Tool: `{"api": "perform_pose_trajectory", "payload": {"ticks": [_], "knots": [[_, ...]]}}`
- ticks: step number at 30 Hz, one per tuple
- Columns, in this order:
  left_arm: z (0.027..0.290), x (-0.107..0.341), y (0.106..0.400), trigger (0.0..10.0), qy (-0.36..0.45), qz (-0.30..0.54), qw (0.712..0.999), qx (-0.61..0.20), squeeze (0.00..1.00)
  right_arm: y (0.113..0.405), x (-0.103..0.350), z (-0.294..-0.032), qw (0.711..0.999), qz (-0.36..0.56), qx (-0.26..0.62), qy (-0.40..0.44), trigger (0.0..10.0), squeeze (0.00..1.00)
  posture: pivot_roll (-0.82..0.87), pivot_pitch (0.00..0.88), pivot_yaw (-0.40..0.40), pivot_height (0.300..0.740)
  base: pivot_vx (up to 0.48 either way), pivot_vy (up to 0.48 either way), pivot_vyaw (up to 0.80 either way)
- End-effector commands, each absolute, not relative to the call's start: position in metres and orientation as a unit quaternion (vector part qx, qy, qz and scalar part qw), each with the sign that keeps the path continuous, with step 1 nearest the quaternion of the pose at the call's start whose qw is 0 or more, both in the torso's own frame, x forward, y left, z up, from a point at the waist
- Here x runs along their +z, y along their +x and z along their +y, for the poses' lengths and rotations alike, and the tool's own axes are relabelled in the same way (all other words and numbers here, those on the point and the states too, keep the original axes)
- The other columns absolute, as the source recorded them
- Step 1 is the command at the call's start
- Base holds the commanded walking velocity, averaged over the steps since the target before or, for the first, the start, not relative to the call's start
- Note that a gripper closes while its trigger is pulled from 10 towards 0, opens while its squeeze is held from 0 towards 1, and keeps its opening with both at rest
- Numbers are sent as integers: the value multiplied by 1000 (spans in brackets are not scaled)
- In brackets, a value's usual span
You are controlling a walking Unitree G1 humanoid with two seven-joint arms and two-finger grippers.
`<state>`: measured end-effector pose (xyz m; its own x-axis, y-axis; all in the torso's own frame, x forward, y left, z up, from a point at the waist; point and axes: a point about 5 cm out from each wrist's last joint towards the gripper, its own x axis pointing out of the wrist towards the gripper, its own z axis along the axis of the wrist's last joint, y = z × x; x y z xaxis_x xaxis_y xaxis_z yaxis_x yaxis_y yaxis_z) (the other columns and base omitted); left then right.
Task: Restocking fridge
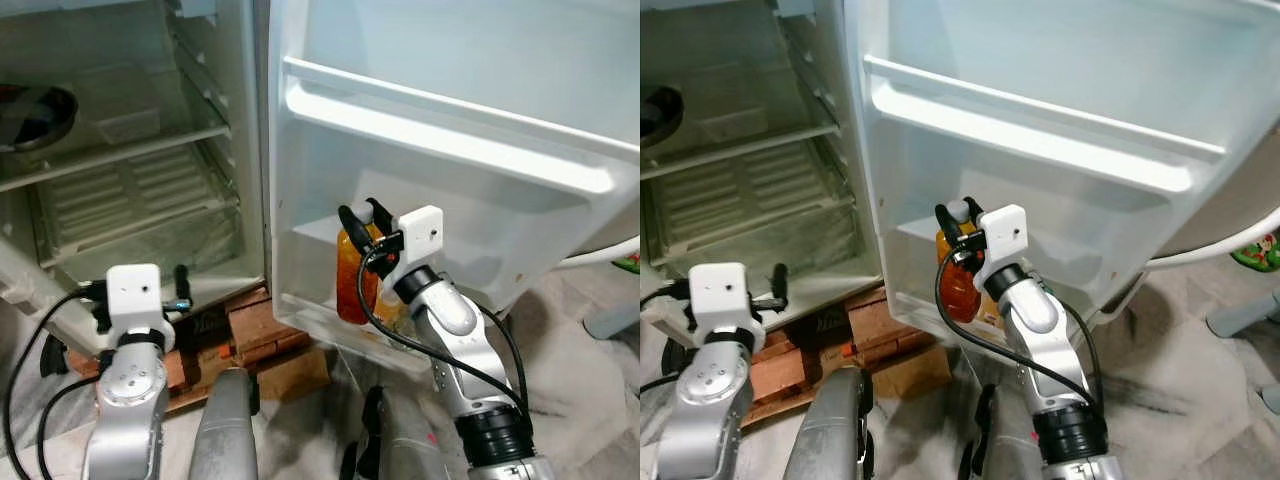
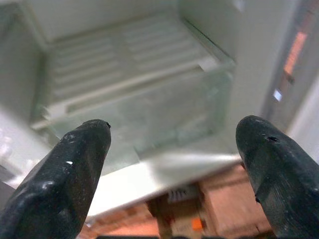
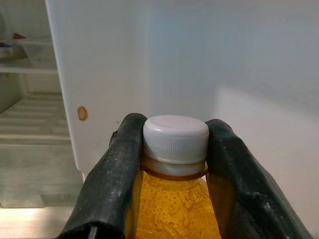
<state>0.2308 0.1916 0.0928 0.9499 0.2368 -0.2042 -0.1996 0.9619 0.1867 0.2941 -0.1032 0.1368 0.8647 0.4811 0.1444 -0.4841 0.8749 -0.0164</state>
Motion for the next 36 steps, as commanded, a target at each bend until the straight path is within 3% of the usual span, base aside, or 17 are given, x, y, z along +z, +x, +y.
{"api": "perform_pose_trajectory", "payload": {"ticks": [1,13,21,26,30,36], "knots": [[193,89,225,10000,91,130,982,105,0,296,137,-107,966,-71,248,13,10000,0,172,107,-88,605,0,0,0],[199,85,214,10000,103,150,975,128,0,305,141,-101,960,-81,269,5,10000,0,187,115,-90,550,0,0,0],[200,72,206,10000,129,204,967,81,0,314,147,-97,957,-92,276,5,10000,0,195,119,-88,550,0,0,0],[196,76,208,10000,170,165,971,29,0,314,149,-92,953,-102,284,7,10000,0,201,119,-86,525,0,0,0],[195,71,203,10000,138,167,976,17,0,315,150,-90,953,-105,284,9,10000,0,201,120,-85,500,0,0,0],[192,82,204,10000,191,83,978,-21,0,319,155,-88,952,-115,285,14,10000,0,204,118,-88,455,0,0,0]]}}
